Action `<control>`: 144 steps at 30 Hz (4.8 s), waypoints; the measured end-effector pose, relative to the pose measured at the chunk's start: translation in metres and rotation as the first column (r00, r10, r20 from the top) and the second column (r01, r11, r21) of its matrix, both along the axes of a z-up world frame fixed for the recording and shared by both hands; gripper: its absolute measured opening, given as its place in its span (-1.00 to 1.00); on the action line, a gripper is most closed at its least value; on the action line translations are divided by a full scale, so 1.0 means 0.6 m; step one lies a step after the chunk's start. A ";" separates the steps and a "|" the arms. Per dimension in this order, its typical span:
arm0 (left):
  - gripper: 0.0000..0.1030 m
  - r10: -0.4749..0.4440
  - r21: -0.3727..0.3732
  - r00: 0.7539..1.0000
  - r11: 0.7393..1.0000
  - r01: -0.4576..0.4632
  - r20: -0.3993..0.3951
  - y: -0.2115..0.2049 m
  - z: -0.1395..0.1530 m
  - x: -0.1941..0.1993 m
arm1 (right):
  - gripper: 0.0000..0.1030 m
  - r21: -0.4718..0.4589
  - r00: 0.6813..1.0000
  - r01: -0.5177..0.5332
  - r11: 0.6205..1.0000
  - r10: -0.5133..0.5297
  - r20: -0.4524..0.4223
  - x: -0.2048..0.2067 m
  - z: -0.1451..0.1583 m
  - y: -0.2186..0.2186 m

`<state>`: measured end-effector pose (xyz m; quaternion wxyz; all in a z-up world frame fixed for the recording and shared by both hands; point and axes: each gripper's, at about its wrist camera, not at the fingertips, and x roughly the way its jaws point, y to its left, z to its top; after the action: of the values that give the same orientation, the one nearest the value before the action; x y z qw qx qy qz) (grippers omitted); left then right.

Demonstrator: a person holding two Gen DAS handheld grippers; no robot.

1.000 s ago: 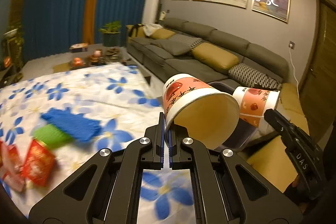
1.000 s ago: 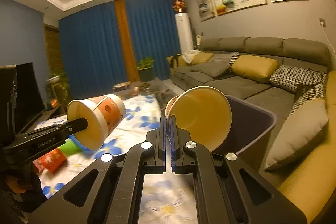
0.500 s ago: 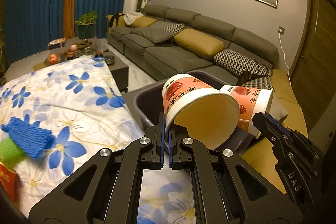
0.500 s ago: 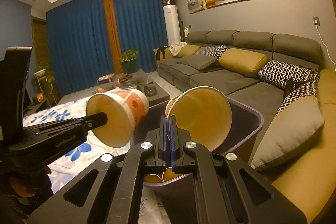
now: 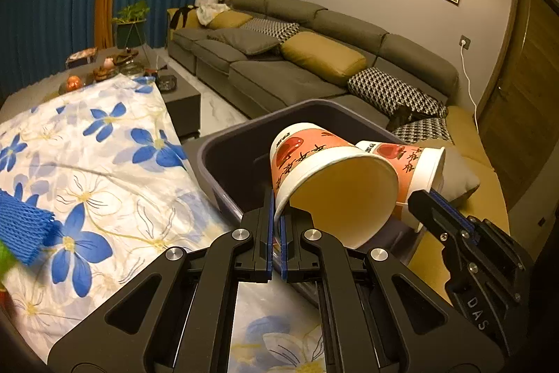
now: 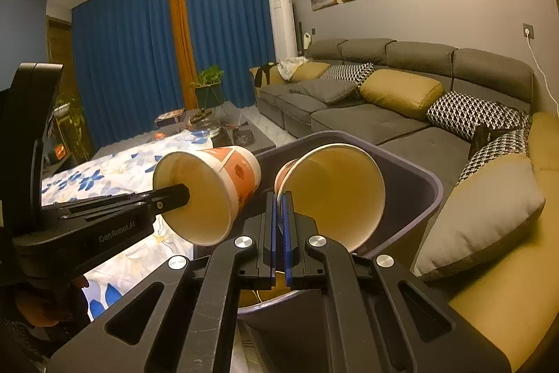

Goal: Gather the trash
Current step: 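Carry both held paper cups over the grey bin, then open both tools over the grey bin to drop the paper cups, then move both open tools back over the trash on the sheet, then grasp the red cup with the right tool while the left tool grasps the red snack bag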

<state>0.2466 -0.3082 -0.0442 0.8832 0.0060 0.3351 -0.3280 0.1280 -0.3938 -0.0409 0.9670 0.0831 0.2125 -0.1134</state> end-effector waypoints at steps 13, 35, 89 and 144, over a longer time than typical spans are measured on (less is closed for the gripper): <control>-0.96 -0.012 0.013 1.000 1.000 0.013 -0.027 -0.016 -0.018 0.013 | -0.92 0.008 0.999 0.001 1.000 -0.001 -0.036 0.017 -0.011 -0.007; -0.16 -0.003 -0.014 0.998 1.000 0.002 -0.056 -0.011 -0.028 0.021 | -0.91 0.016 0.998 0.024 1.000 -0.023 -0.066 0.024 -0.031 -0.018; 0.86 0.829 -0.068 0.506 0.534 -0.843 0.239 0.722 0.039 -0.279 | 0.66 0.061 0.883 -0.451 0.890 0.455 -0.116 0.025 -0.028 0.510; 0.82 0.657 0.134 0.734 0.722 -0.678 0.174 0.628 -0.038 -0.148 | 0.00 0.200 0.840 -0.485 0.851 0.517 -0.162 0.120 -0.065 0.496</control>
<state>0.1575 0.0686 -0.0667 0.9550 -0.0129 0.2928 0.0464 0.2001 -0.0959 -0.0798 0.9258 0.0849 0.3354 0.1523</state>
